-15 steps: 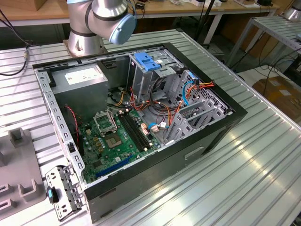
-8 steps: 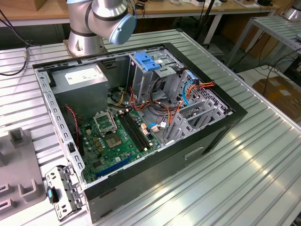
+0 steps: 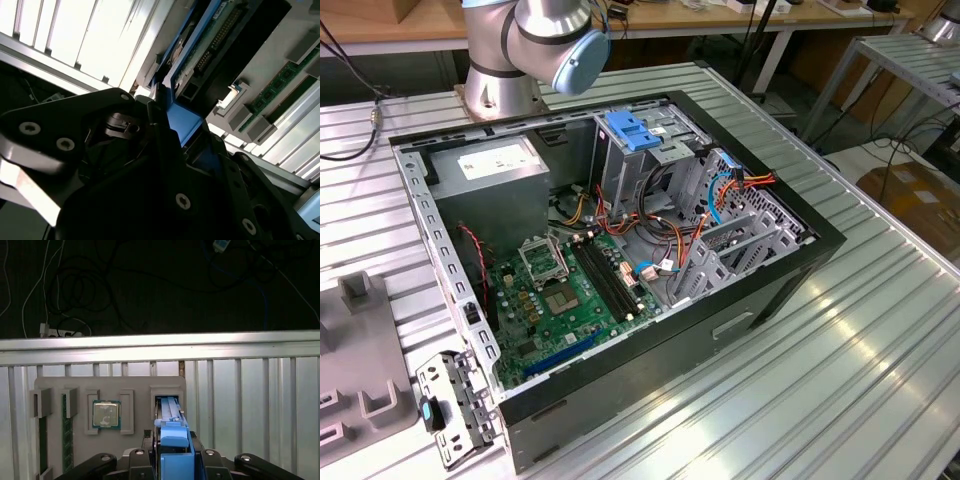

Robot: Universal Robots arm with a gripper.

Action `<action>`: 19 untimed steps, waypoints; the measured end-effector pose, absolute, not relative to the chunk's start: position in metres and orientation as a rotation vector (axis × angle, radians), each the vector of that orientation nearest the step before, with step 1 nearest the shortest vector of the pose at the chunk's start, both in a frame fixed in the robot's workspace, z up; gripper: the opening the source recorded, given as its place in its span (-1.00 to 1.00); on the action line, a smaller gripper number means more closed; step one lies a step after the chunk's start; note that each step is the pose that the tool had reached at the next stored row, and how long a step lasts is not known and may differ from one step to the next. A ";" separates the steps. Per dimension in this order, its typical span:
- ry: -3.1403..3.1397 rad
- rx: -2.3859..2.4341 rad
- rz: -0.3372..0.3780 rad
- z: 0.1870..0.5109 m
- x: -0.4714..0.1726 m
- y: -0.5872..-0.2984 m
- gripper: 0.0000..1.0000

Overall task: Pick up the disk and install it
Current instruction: 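Pick up the disk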

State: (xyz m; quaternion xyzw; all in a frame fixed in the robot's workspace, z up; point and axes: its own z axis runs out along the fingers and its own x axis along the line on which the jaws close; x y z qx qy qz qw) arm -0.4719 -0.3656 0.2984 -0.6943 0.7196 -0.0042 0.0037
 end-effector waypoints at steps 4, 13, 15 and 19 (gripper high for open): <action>2.246 -2.186 -0.013 0.298 -0.472 -0.366 -0.25; 2.264 -2.167 -0.013 0.298 -0.472 -0.366 -0.25; 2.265 -2.167 -0.013 0.298 -0.472 -0.366 -0.25; 2.265 -2.166 -0.013 0.298 -0.472 -0.366 -0.25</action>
